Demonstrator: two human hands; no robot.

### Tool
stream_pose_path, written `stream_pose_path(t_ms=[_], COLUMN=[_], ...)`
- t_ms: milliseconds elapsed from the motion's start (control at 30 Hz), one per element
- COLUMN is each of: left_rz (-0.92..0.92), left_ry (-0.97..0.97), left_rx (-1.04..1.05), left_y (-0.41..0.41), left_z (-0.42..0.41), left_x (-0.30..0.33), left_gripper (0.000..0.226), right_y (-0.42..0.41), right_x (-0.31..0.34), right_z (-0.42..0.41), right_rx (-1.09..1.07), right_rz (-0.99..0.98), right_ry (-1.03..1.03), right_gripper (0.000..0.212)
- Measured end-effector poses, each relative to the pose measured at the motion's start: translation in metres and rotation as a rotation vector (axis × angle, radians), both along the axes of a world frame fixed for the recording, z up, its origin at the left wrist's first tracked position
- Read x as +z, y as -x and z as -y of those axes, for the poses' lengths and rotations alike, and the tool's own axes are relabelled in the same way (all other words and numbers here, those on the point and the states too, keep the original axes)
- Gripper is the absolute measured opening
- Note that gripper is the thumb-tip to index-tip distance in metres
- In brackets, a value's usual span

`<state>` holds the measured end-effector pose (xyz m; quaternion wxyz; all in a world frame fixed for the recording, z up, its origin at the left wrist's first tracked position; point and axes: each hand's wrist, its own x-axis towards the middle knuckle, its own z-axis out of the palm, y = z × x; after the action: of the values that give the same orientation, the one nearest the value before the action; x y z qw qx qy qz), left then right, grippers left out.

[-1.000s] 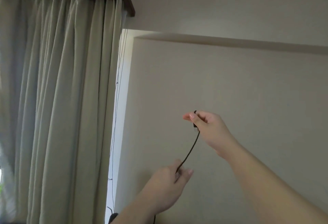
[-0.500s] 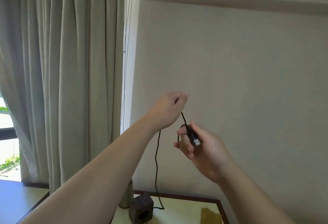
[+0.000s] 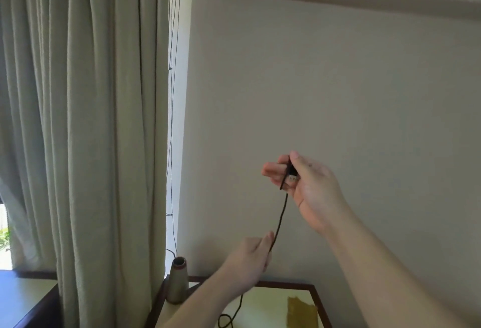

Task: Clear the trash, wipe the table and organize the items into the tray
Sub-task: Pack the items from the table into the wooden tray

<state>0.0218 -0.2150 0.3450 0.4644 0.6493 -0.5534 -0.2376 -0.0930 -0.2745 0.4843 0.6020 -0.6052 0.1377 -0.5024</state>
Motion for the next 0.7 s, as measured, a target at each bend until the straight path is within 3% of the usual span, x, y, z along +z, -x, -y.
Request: stream_pose_path(t_ms=[167,267,333,433,500,633,700], left_rz=[0.155,0.275,0.371,0.462,0.372,-0.002,0.064], left_ry=[0.192,0.277,0.285,0.206,0.144,0.006,-0.054], left_rx=[0.061,0.107,0.127,0.104,0.043,0.016,-0.007], left_y=[-0.002,-0.011,-0.02,-0.026,-0.027,-0.029,-0.027], left_z=[-0.017,-0.023,-0.022,-0.012,-0.003,0.009,0.007], left_x=[0.02,0.06,0.084,0.102,0.099,0.065,0.036], left_gripper=[0.052,0.054,0.062,0.07,0.068,0.056,0.034], right_y=[0.007,0.014,0.015,0.009,0.006,0.006,0.007], right_x=[-0.036,-0.061,-0.08,-0.106,-0.115,-0.112,-0.107], right_z=[0.021,0.013,-0.005,-0.036,-0.053,-0.068,-0.067], right_rx=[-0.286,-0.135,0.019,0.161,0.217,0.184,0.091], right_rz=[-0.515,-0.592,-0.561,-0.359,-0.198,0.02,0.02], right_ry=[0.364,0.242,0.076,-0.192,-0.292,-0.363,-0.316], right_gripper=[0.033,0.042,0.044,0.041,0.043,0.049,0.046])
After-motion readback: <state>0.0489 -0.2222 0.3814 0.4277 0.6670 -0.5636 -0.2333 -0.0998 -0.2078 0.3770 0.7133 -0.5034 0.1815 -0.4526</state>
